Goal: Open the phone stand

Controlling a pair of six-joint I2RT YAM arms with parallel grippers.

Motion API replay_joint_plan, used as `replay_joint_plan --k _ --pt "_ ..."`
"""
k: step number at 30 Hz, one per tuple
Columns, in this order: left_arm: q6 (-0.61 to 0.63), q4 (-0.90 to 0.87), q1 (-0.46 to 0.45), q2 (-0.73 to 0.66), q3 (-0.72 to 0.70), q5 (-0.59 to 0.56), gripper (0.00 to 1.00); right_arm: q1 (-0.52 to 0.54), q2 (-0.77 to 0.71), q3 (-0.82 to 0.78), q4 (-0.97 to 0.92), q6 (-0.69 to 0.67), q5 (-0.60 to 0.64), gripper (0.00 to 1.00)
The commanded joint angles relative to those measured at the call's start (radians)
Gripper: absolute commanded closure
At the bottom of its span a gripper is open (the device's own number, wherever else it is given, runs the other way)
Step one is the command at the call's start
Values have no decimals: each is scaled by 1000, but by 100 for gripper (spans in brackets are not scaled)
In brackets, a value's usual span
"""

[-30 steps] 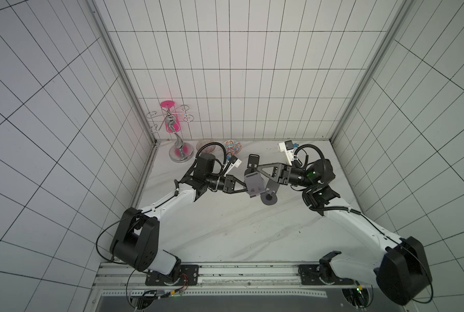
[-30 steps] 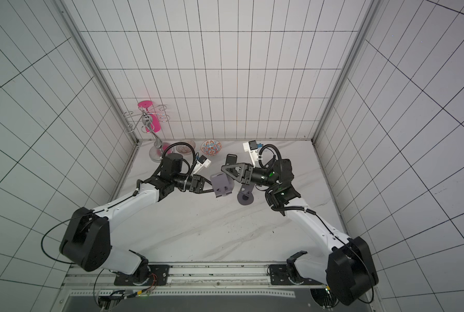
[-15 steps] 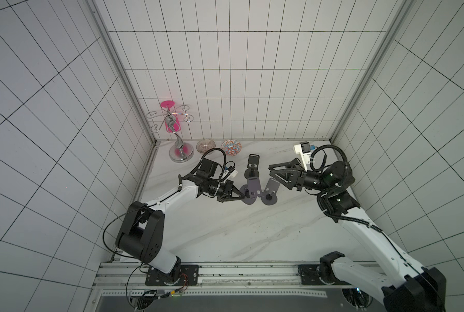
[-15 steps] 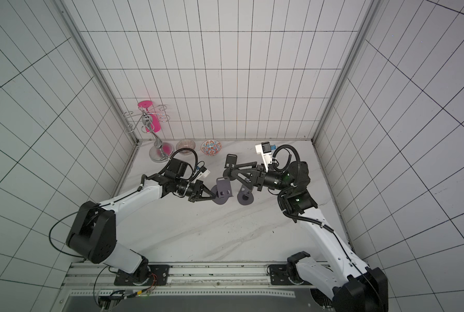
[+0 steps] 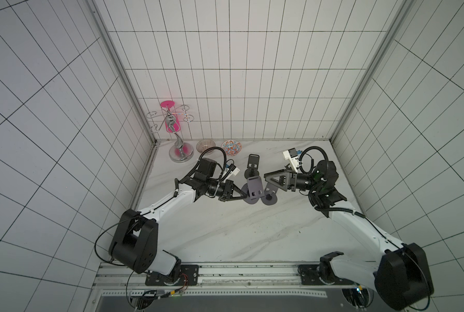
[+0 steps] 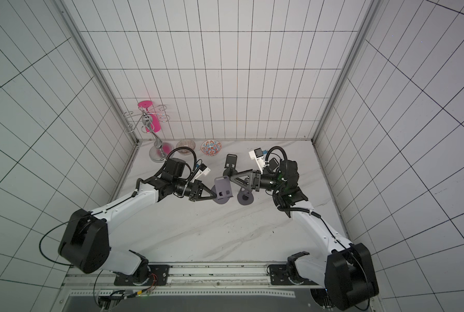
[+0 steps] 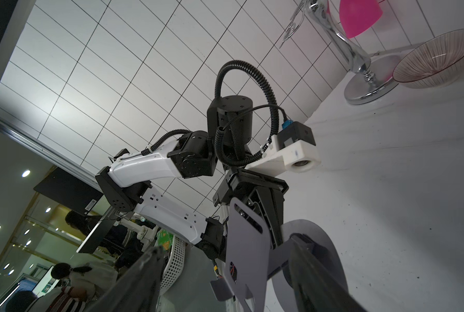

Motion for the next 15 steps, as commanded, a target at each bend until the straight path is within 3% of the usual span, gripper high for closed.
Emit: replay_joint_plan --k 1,4,7,11,15 --pt "3 45 -12 9 4 36 100 29 7 11 -96 -114 -12 24" --pt "0 45 -23 2 11 41 100 31 33 -9 -68 -121 -1 24" --pt "-5 45 -28 -2 12 38 100 32 68 -37 81 -39 -11 24" --pt "-4 45 -32 1 7 41 100 49 91 -20 99 -42 -27 25" --pt "-5 43 -32 11 15 47 100 83 96 8 53 -87 -38 36"
